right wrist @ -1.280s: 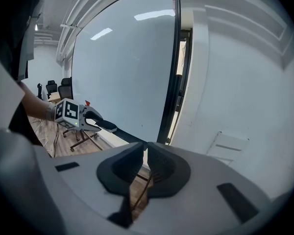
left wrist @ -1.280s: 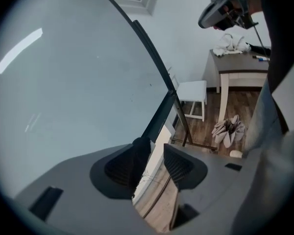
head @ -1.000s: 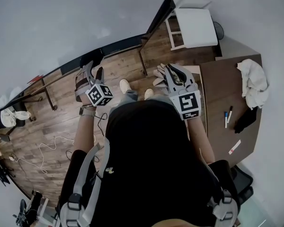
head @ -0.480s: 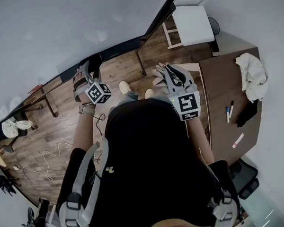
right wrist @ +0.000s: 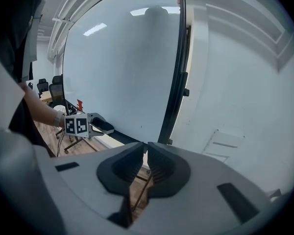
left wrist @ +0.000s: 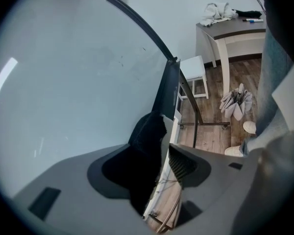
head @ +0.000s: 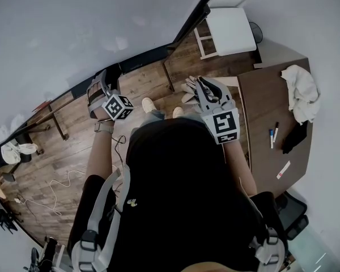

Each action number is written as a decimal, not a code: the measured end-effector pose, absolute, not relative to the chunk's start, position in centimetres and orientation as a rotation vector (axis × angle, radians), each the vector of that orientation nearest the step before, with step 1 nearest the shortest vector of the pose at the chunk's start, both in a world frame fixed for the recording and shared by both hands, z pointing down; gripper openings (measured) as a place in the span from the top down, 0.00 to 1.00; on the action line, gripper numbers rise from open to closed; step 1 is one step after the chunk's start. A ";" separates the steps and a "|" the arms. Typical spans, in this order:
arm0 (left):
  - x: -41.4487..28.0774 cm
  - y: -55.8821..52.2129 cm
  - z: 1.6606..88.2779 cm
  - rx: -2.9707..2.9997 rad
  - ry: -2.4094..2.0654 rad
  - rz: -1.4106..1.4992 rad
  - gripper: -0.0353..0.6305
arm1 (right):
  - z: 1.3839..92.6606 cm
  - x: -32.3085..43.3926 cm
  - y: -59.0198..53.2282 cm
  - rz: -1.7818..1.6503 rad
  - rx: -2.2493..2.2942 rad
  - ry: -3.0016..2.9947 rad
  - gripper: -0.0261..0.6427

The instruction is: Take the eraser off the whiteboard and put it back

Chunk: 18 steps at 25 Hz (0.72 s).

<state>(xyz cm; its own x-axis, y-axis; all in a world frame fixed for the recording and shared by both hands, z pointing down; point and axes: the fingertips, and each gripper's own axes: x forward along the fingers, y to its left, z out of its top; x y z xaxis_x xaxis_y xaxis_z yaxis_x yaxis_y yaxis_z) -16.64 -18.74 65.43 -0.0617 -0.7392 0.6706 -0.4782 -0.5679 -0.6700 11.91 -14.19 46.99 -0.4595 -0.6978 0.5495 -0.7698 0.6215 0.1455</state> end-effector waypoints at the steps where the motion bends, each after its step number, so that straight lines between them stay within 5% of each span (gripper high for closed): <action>1: -16.6 -18.7 65.4 -1.979 1.328 -1.677 0.59 | 47.0 11.9 -14.2 0.163 1.144 -2.275 0.91; 18: -16.4 -14.4 61.9 -2.012 1.612 -1.588 0.67 | 46.8 11.3 -13.7 0.107 0.986 -2.377 0.91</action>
<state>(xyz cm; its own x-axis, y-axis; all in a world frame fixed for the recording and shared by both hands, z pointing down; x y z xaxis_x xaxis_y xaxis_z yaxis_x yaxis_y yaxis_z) -16.39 -14.38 61.85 -0.1129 -0.7648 0.6344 -0.6457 -0.4288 -0.6318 11.26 -13.67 46.82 -0.5738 -0.6290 0.5245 -0.6737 0.7267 0.1344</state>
